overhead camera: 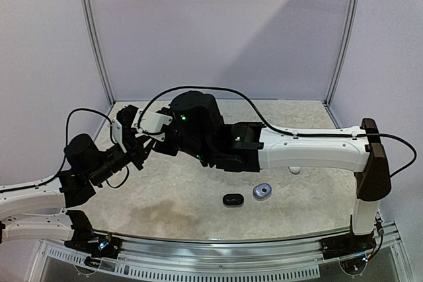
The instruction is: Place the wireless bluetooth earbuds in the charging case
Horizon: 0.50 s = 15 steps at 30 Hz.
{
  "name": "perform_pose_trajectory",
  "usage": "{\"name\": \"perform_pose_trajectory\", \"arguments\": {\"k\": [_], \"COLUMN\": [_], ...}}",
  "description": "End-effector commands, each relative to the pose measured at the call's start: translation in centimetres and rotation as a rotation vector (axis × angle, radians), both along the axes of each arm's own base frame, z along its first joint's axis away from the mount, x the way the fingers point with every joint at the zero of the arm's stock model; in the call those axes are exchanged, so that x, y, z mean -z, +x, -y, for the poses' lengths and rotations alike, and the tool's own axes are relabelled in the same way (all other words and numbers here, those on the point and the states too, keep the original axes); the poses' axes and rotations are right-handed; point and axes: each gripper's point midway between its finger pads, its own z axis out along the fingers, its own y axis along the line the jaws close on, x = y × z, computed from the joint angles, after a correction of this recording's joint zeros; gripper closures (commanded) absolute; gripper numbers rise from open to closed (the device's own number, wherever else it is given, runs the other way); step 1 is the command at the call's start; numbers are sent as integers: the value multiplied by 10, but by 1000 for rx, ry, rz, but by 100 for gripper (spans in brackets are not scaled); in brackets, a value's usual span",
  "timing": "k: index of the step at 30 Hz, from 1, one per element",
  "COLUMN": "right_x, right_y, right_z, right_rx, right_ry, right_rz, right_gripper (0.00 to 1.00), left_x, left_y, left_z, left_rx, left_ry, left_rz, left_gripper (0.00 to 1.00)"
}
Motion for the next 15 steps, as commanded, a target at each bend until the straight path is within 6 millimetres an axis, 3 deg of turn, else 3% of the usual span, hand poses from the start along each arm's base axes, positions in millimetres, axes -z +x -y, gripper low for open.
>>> {"name": "perform_pose_trajectory", "arguments": {"k": [1,15], "right_x": [27,27], "right_y": [4,5], "right_z": [-1,-2], "right_rx": [30,35], "right_ry": [-79,-86], "right_rz": [-16,-19], "right_gripper": [83,74], "left_x": [-24,-21], "left_y": [-5,-5], "left_z": [2,1], "left_rx": [14,15], "left_ry": [-50,-49], "left_rz": [65,56], "left_gripper": [100,100]}}
